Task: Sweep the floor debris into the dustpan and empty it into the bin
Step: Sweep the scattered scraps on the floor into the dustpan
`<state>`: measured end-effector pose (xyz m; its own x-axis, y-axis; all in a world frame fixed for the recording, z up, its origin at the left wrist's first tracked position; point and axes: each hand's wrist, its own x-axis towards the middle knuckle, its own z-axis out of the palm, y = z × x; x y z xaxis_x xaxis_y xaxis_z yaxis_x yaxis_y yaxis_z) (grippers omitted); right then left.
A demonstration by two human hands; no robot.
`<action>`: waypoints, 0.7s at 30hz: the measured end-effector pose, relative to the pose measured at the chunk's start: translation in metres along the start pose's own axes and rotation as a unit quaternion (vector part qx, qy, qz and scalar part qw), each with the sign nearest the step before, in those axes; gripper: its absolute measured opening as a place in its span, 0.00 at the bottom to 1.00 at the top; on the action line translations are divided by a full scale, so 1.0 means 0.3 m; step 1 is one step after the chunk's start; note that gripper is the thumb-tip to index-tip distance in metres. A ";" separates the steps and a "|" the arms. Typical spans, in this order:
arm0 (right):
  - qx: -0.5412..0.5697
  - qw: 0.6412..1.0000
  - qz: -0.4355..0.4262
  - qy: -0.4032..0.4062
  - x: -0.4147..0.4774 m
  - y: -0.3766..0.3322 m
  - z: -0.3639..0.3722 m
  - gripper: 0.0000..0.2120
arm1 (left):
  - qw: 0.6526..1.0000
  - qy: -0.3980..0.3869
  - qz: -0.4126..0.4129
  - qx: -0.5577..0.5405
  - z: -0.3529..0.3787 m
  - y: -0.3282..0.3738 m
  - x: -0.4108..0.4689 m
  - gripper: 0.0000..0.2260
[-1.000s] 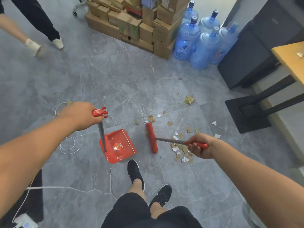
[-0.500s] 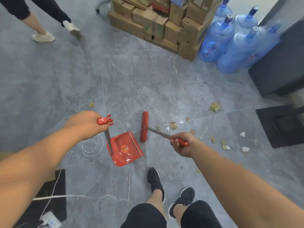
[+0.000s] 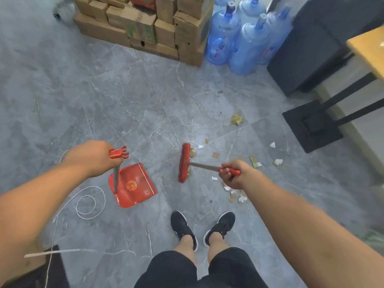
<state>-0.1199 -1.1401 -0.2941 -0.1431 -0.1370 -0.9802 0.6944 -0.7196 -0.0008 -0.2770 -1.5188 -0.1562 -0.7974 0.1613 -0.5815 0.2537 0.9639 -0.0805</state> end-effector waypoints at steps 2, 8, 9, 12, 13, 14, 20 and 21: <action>0.011 1.000 -0.001 0.012 -0.024 -0.019 -0.089 0.08 | 1.000 -0.002 0.011 0.005 -0.029 0.090 0.013 0.17; 0.052 0.998 -0.014 0.035 -0.113 -0.029 -0.383 0.07 | 0.999 0.004 0.043 0.020 -0.108 0.338 0.038 0.16; 0.059 0.997 -0.017 0.042 -0.122 -0.031 -0.435 0.06 | 0.998 0.009 0.050 0.024 -0.119 0.375 0.042 0.17; 0.076 0.995 -0.022 0.055 -0.156 -0.034 -0.581 0.05 | 0.997 0.026 0.067 0.031 -0.147 0.479 0.058 0.19; 0.084 0.995 -0.024 0.056 -0.168 -0.034 -0.626 0.05 | 0.996 0.031 0.074 0.033 -0.156 0.513 0.065 0.19; 0.092 0.994 -0.024 0.056 -0.182 -0.034 -0.667 0.04 | 0.996 0.035 0.081 0.033 -0.164 0.546 0.072 0.19; 0.118 0.991 -0.025 0.062 -0.250 -0.033 -0.811 0.06 | 0.993 0.058 0.092 0.035 -0.217 0.726 0.110 0.19; 0.118 0.991 -0.024 0.060 -0.255 -0.040 -0.828 0.05 | 0.993 0.060 0.091 0.033 -0.227 0.756 0.116 0.19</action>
<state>0.0579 -0.9518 -0.2684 -0.0772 -0.0260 -0.9967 0.5033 -0.8639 -0.0165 -0.2845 -1.2801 -0.1394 -0.7936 0.3605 -0.4902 0.4328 0.9007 -0.0382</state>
